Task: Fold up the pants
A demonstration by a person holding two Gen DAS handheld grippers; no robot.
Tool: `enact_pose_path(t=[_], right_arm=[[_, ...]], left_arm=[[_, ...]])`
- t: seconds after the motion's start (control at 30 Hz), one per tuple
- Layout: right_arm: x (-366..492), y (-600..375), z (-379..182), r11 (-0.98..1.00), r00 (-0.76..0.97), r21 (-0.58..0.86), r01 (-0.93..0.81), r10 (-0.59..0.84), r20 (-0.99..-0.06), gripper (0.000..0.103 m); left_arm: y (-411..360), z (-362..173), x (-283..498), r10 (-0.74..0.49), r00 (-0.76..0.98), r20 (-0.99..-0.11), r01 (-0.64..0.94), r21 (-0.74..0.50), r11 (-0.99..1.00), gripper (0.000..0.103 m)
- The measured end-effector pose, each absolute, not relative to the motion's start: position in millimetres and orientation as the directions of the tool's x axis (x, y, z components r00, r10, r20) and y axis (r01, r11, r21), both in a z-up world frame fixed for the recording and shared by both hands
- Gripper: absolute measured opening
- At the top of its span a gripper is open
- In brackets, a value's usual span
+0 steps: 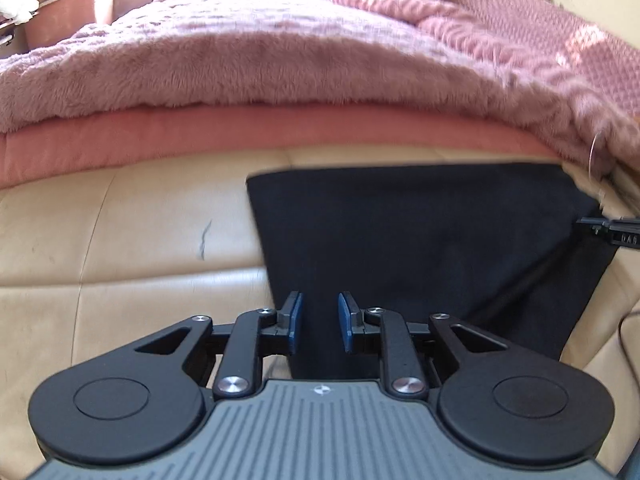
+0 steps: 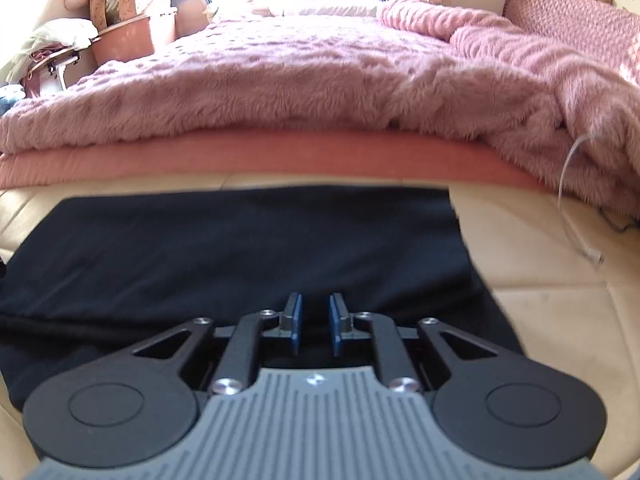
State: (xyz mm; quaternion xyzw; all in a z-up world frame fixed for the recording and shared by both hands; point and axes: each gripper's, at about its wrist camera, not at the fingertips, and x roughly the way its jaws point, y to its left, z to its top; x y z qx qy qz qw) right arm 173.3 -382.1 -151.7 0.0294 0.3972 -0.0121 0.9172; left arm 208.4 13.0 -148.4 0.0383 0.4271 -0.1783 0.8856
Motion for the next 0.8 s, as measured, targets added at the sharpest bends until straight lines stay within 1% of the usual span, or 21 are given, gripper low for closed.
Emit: enact_pose_path(t=[0.07,0.1,0.2,0.37,0.43,0.5,0.57,0.6,0.7,0.8], right_arm=[[167,-384,-163,0.997,0.666,0.053,0.061,-0.002,-0.746,0.009],[163,-385,-167,0.996,0.674,0.057,0.064,-0.001,-0.739,0.009],[159,-388,-169,0.996,0.672,0.064,0.069,0.001,-0.741,0.008],[157,-383,-161,0.996,0.641,0.037,0.085,-0.026,-0.767,0.008],[152,-377,-154,0.995,0.638,0.039,0.092,-0.029,-0.769,0.011],[143,-370,-146,0.996,0.656,0.046,0.083,-0.019,-0.754,0.011],[135,-360,-138,0.997,0.675,0.048,0.062,-0.006,-0.738,0.011],[131,-355,-134,0.997,0.682,0.053,0.05,0.005,-0.731,0.012],[122,-340,-130,0.997,0.698,0.078,0.015,0.045,-0.715,0.022],[118,-326,-133,0.993,0.697,0.117,0.007,0.079,-0.712,0.022]], left_arm=[[14,-154,199,-0.26,0.565,-0.783,0.361,-0.049,0.931,0.023],[16,-156,195,-0.255,0.56,-0.788,0.358,-0.047,0.932,0.023],[24,-156,187,-0.264,0.553,-0.79,0.341,-0.074,0.937,0.024],[29,-147,166,-0.278,0.519,-0.808,0.376,-0.076,0.923,0.024],[33,-143,161,-0.277,0.504,-0.818,0.375,-0.082,0.923,0.027],[35,-141,158,-0.274,0.471,-0.839,0.395,-0.077,0.915,0.034],[38,-137,155,-0.284,0.458,-0.842,0.405,-0.086,0.91,0.036],[43,-134,156,-0.301,0.461,-0.834,0.388,-0.116,0.914,0.038],[62,-130,165,-0.376,0.492,-0.785,0.26,-0.28,0.924,0.051],[78,-139,186,-0.439,0.519,-0.734,0.105,-0.455,0.885,0.052]])
